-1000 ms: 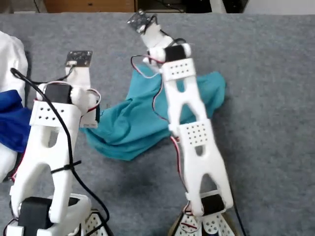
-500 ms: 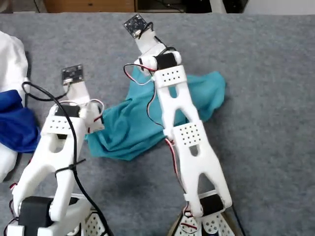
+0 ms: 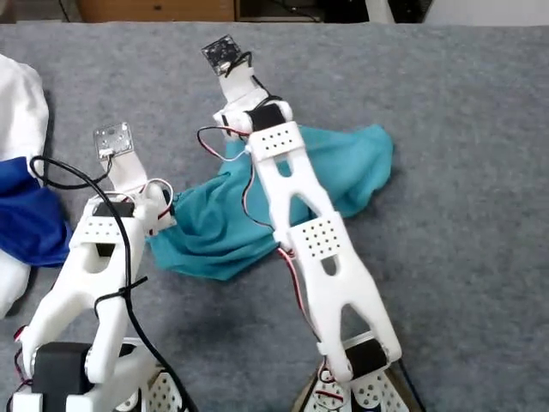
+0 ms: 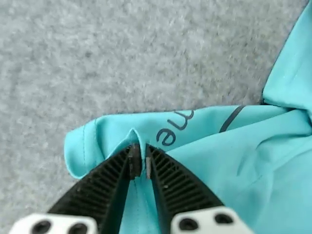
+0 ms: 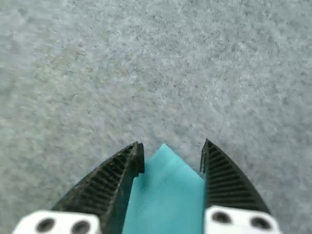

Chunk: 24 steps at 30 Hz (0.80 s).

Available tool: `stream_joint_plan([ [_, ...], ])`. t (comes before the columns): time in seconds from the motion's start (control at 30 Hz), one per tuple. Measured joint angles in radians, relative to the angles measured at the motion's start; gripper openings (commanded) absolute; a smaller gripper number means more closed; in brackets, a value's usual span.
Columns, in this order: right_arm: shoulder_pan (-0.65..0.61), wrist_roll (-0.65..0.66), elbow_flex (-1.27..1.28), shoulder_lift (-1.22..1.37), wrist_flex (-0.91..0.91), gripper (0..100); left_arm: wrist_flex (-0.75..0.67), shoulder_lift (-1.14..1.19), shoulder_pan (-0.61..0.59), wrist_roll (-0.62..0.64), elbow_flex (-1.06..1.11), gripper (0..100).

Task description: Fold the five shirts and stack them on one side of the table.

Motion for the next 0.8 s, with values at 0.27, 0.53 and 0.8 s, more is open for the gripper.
stream_joint_plan([
  [0.27, 0.002, 0.006, 0.026, 0.000, -0.006, 18.6, 0.000, 0.000, 0.000, 0.002, 0.000, 2],
  [0.53, 0.006, 0.000, 0.034, 0.000, -0.006, 11.8, 0.000, 0.000, 0.000, 0.000, 0.000, 2],
  [0.8, 0.012, 0.000, 0.034, 0.000, -0.005, 11.1, 0.000, 0.000, -0.003, 0.000, 0.000, 2],
])
